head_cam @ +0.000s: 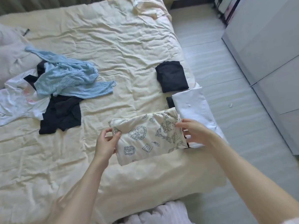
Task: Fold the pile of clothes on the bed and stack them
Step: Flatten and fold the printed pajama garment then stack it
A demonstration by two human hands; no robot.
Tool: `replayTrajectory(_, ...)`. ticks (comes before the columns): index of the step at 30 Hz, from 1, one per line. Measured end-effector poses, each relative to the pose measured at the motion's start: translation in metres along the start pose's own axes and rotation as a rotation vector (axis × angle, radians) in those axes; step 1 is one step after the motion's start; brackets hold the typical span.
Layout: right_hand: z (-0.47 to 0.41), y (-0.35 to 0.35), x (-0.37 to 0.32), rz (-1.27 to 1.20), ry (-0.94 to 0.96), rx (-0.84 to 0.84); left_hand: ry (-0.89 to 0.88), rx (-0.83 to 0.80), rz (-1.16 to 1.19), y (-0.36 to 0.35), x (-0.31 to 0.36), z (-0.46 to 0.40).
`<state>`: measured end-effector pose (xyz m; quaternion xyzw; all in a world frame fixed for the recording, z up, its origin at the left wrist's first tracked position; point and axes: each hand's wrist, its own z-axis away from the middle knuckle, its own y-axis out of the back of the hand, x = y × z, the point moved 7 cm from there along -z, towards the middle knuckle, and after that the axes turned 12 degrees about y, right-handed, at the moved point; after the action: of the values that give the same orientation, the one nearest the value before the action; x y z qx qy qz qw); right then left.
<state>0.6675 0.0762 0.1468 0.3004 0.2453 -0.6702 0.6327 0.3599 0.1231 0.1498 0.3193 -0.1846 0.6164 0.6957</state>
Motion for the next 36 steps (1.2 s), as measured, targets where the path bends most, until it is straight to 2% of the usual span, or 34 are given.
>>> replayTrajectory(4,-0.047,0.076,-0.060,0.026,0.087,0.034,-0.032,0.005,0.017,-0.080,0.058,-0.027)
replayTrajectory(8,-0.088,0.119,-0.085,-0.145,0.084,0.141,-0.192,0.065,-0.163,-0.141,0.148,-0.075)
replayTrajectory(10,-0.106,0.123,-0.079,-0.340,0.035,0.191,-0.318,0.079,-0.294,-0.172,0.204,-0.101)
replayTrajectory(13,-0.133,0.112,-0.066,-0.763,-0.069,0.260,-0.480,0.079,-0.558,-0.227,0.280,-0.136)
replayTrajectory(15,-0.152,0.100,-0.064,-1.043,-0.116,0.299,-0.573,0.079,-0.727,-0.265,0.316,-0.154)
replayTrajectory(17,-0.173,0.095,-0.067,-1.181,-0.110,0.325,-0.641,0.070,-0.871,-0.305,0.339,-0.170)
replayTrajectory(20,-0.201,0.093,-0.067,-1.235,-0.090,0.386,-0.722,0.068,-1.057,-0.356,0.356,-0.191)
replayTrajectory(26,-0.235,0.096,-0.060,-1.244,-0.094,0.447,-0.796,0.048,-1.163,-0.417,0.348,-0.237)
replayTrajectory(31,-0.247,0.088,-0.049,-1.217,-0.165,0.388,-0.745,0.032,-1.220,-0.433,0.323,-0.266)
replayTrajectory(36,-0.251,0.088,-0.044,-1.216,-0.171,0.357,-0.734,0.044,-1.147,-0.426,0.322,-0.274)
